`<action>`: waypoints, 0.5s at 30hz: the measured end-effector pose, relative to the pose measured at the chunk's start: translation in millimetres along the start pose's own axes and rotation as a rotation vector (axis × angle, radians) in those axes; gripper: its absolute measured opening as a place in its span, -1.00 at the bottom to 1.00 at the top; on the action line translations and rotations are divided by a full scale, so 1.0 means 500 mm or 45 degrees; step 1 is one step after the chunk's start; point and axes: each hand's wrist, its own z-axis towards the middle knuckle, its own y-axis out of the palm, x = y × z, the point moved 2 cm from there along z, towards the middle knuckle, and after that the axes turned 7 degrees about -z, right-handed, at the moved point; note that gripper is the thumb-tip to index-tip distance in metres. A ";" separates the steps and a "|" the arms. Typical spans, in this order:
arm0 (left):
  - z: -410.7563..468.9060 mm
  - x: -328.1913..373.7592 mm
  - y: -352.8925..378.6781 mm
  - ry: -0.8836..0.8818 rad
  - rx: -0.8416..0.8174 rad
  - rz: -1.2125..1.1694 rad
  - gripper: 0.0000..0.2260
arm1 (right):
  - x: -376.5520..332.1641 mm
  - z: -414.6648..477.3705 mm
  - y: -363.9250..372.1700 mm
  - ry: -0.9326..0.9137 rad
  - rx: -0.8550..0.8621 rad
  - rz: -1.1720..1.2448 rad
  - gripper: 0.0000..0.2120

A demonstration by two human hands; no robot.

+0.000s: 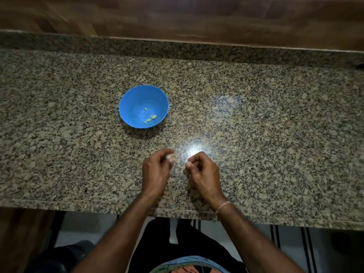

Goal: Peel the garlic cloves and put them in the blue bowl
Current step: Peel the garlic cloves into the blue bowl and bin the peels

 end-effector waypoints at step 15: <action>-0.049 -0.118 -0.030 0.373 0.006 0.618 -0.60 | -0.010 0.009 0.037 0.247 -0.139 -0.314 -0.83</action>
